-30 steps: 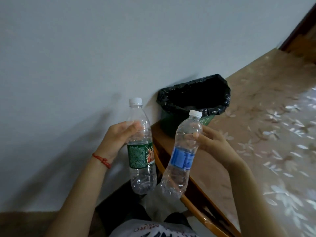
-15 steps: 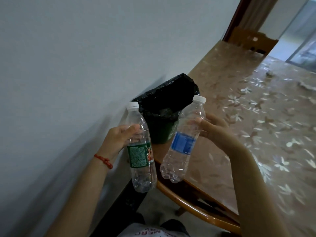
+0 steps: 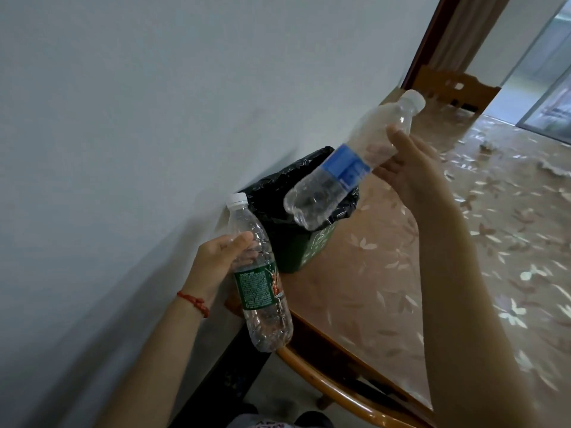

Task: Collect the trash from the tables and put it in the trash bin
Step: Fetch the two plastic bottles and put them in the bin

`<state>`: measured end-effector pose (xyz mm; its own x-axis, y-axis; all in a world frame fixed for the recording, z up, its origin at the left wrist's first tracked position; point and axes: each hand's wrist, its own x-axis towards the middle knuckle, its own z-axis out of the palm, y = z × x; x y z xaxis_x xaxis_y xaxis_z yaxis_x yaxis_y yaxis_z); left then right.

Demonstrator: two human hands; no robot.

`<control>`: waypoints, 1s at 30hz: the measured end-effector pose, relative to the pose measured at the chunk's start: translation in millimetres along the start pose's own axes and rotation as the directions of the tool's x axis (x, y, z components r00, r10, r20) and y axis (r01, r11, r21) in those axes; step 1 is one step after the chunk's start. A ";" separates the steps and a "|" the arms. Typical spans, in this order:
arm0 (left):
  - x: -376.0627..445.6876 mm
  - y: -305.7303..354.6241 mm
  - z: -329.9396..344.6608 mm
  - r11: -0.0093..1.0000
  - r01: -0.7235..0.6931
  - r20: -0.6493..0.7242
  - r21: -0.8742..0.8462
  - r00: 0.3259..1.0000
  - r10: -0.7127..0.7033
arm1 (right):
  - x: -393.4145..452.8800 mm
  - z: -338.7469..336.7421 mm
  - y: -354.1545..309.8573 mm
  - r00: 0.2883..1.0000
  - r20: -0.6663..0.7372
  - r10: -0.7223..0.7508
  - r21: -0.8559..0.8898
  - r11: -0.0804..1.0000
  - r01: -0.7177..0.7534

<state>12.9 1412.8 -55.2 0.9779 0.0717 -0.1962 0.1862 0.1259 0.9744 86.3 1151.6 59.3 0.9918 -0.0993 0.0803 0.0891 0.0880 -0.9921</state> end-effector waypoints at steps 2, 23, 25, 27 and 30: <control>-1.1 -0.6 -1.0 1.000 -0.002 -0.014 0.000 1.000 0.002 | 11.6 9.5 1.7 0.996 -0.089 -0.013 0.010 1.000 0.013; -8.3 10.7 3.5 0.997 -0.081 -0.094 0.021 0.992 0.082 | -19.4 20.7 88.0 0.996 -0.035 -0.083 -0.713 0.701 0.033; -6.2 21.7 4.9 0.992 -0.127 -0.100 -0.011 0.987 0.125 | -39.1 13.1 95.9 0.997 -0.003 -0.082 -0.768 0.639 0.051; -2.3 35.4 7.3 0.984 -0.177 -0.111 -0.029 0.979 0.173 | -58.6 4.9 105.6 0.997 0.032 -0.067 -0.803 0.592 0.066; 7.7 57.2 14.5 0.969 -0.237 -0.160 -0.074 0.962 0.223 | -80.6 -6.1 120.3 0.994 0.080 -0.068 -0.847 0.521 0.104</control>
<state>32.5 1406.2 0.6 0.9669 0.2550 0.0110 -0.0581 0.1778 0.9824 16.6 1164.1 -67.1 0.9876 -0.0256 0.1549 0.0716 -0.8044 -0.5898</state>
